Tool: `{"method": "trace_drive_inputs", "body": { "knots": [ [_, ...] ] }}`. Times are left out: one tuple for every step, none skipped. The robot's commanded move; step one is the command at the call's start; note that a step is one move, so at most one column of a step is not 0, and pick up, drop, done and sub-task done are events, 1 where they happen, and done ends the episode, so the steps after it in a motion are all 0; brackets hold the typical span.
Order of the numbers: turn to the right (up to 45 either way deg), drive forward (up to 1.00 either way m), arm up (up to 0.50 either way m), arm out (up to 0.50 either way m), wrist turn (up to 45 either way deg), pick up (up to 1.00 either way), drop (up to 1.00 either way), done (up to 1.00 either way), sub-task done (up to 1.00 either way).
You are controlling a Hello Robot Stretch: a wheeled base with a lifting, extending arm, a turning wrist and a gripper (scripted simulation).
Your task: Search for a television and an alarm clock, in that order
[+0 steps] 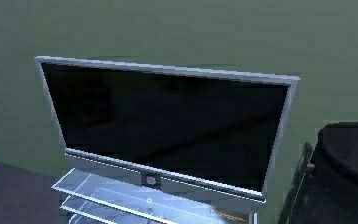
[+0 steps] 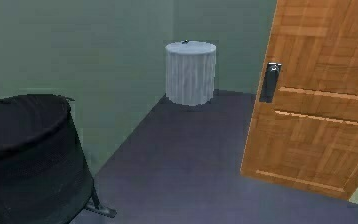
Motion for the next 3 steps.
{"method": "trace_drive_inputs", "body": {
  "knots": [
    [-45.0,0.00,0.00,0.00,0.0,0.00,0.00,0.00,0.00],
    [-18.0,0.00,0.00,0.00,0.0,0.00,0.00,0.00,0.00],
    [0.0,1.00,0.00,0.00,0.0,0.00,0.00,0.00,0.00]
  ]
}}
